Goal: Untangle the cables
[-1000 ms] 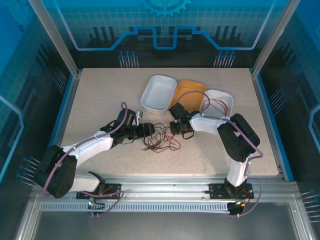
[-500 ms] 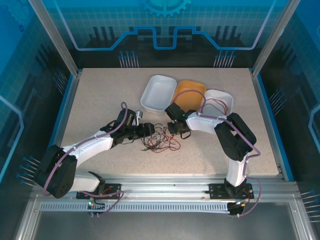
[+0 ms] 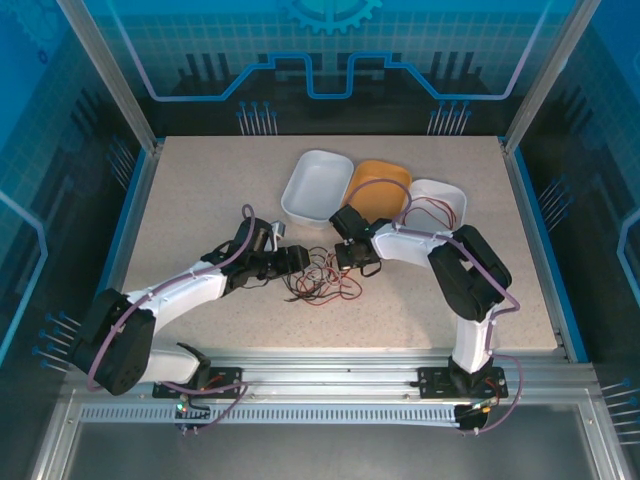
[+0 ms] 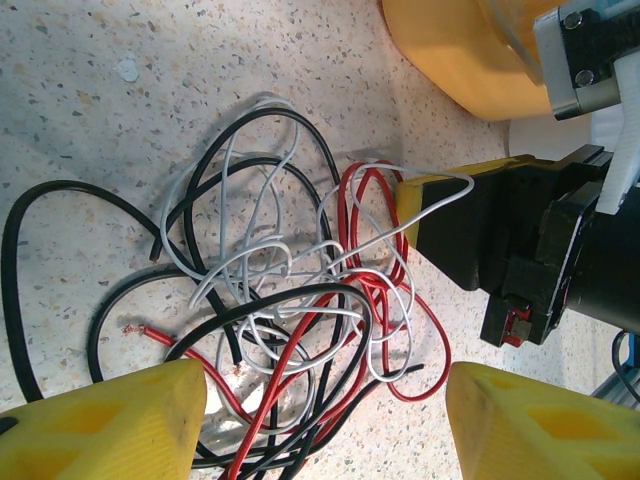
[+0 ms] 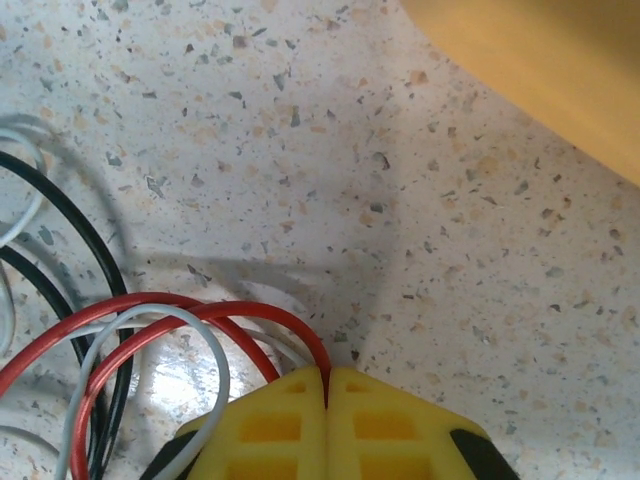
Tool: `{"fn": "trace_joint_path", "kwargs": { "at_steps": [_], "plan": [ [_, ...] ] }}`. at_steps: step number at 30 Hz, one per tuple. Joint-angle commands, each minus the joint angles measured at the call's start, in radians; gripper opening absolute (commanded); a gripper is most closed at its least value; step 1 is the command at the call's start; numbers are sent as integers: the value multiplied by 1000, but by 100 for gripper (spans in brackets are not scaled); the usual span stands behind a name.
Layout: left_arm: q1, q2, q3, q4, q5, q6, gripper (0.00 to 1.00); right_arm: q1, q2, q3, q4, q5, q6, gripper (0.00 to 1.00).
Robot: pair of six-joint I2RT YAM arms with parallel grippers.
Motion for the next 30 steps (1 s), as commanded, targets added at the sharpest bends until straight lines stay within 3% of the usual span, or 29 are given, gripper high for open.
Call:
{"fn": "trace_joint_path", "kwargs": {
  "at_steps": [1, 15, 26, 30],
  "plan": [
    [-7, -12, 20, -19, 17, 19, 66, 22, -25, 1, -5, -38, -10, 0],
    [-12, -76, 31, -1, 22, 118, 65, 125, -353, -43, 39, 114, -71, 0],
    [-18, -71, 70, 75, 42, 192, 65, 202, -454, -13, 99, 147, -174, 0],
    [-19, -109, 56, 124, 32, 159, 58, 210, -463, 6, 111, 152, -187, 0]
  ]
}}
